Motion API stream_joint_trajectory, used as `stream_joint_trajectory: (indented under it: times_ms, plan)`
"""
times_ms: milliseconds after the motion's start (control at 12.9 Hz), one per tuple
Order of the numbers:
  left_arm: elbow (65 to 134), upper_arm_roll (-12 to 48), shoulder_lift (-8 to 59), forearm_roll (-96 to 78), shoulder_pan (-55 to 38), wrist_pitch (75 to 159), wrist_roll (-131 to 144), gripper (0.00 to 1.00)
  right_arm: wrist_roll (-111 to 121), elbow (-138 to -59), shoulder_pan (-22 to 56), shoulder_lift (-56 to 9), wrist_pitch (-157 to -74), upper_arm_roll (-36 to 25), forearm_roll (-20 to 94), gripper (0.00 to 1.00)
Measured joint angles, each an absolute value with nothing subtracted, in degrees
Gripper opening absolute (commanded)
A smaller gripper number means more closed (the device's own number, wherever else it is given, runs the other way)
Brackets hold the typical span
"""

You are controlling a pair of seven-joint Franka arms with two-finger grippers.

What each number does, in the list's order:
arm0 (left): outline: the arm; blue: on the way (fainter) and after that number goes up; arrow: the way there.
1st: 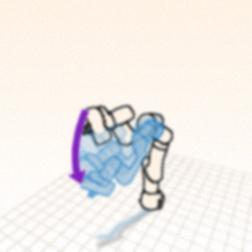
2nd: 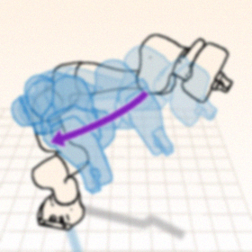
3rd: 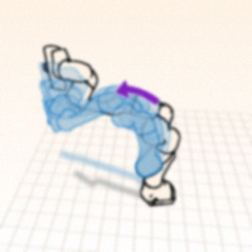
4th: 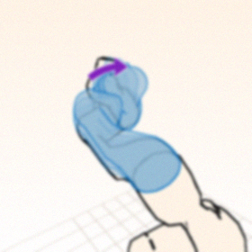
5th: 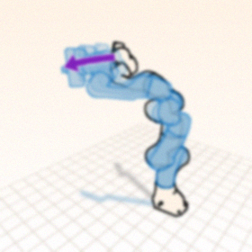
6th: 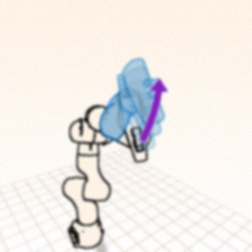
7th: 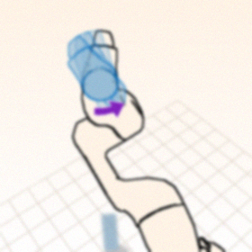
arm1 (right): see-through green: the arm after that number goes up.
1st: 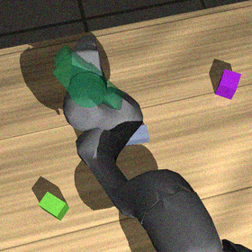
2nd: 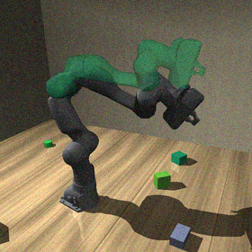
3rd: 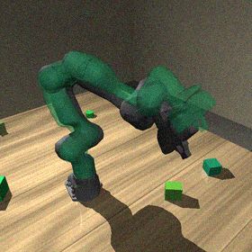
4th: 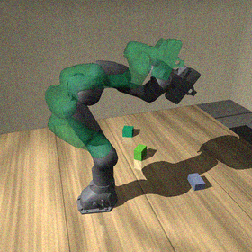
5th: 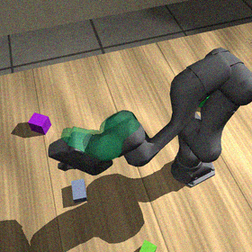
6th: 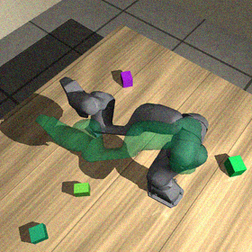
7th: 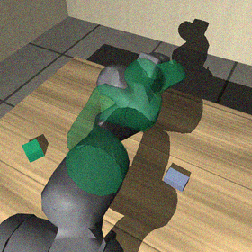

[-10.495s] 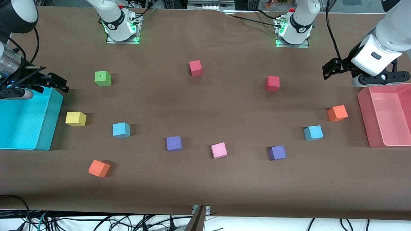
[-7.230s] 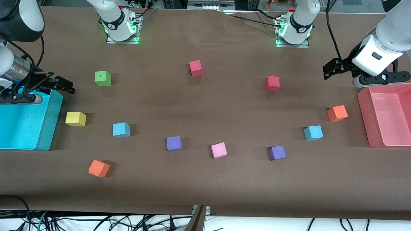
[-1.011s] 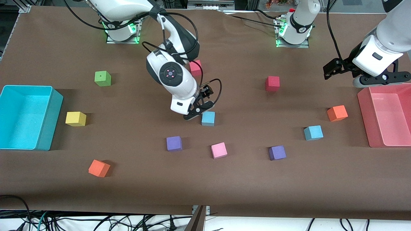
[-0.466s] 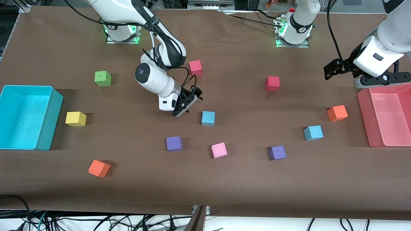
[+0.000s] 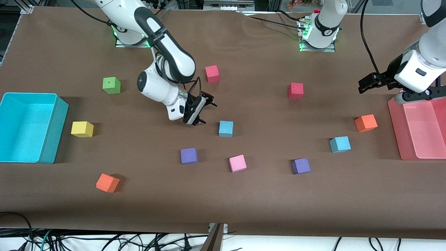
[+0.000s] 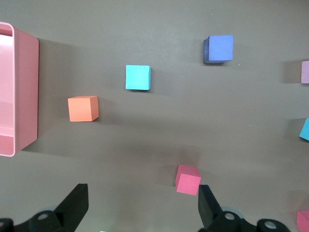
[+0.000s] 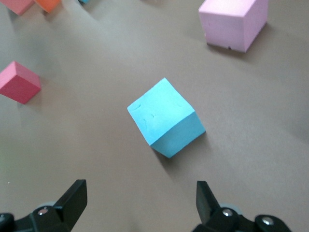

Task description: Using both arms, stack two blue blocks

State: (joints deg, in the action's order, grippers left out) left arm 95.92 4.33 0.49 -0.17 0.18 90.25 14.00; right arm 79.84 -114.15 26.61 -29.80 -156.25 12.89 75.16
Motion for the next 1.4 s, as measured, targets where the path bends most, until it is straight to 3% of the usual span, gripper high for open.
stream_joint_trajectory:
  times_ms: [311, 466, 700, 1399]
  plan:
    - [98.6, 4.1, 0.9, -0.2, 0.5, 93.9, 14.0, 1.00, 108.6, -114.5, 26.6, -32.2, -156.4, 13.0, 100.9, 1.00]
    - [103.6, 4.1, 2.4, -0.1, 0.7, 99.3, 14.0, 1.00, 117.7, -114.5, 26.6, -33.4, -156.4, 13.1, 109.1, 1.00]
    - [108.7, 4.1, 4.9, 1.6, 0.8, 105.9, 13.9, 1.00, 120.6, -113.8, 26.6, -33.7, -156.3, 13.2, 111.2, 1.00]
    - [111.4, 4.0, 6.9, 3.3, 1.3, 111.3, 12.4, 1.00, 122.6, -109.2, 27.8, -37.4, -156.3, 13.9, 111.2, 1.00]
